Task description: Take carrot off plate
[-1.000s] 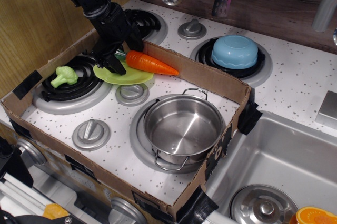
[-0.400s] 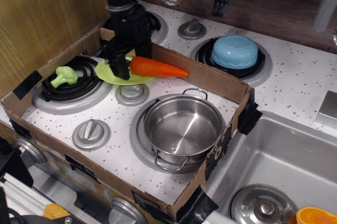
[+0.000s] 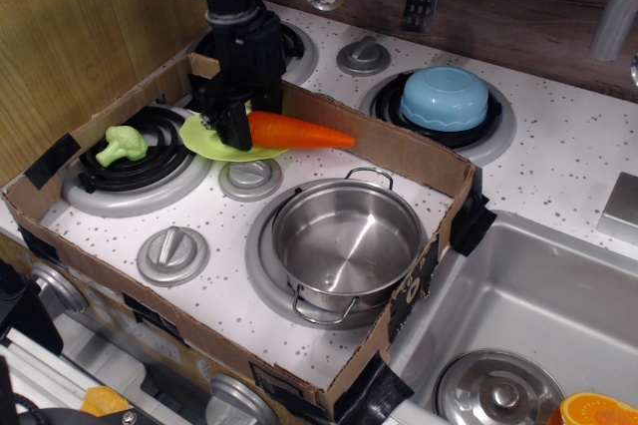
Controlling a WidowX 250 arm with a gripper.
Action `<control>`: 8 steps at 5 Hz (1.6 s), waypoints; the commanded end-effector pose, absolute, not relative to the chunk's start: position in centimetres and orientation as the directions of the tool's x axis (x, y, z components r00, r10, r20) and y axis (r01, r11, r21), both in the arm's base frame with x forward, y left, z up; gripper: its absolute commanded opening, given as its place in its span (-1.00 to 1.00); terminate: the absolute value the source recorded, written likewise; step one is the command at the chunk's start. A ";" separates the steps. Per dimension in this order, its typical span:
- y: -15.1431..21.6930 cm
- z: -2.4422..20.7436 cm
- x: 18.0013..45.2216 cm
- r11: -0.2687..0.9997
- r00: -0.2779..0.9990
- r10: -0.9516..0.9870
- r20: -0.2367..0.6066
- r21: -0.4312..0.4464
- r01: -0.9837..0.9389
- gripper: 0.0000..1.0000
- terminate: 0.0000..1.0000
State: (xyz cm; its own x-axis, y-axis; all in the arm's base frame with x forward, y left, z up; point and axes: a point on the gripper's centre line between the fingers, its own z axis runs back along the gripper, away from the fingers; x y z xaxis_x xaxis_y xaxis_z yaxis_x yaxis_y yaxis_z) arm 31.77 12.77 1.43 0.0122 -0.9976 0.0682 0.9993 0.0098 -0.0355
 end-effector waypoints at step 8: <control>18.4 3.2 19.3 0.435 0.473 -0.879 -0.065 0.302 0.849 -1.00 -1.00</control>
State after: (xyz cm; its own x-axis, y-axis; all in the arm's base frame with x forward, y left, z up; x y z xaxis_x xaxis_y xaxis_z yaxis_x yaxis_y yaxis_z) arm 19.08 18.57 2.42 0.4734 -0.8795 -0.0479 0.8552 0.4460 0.2639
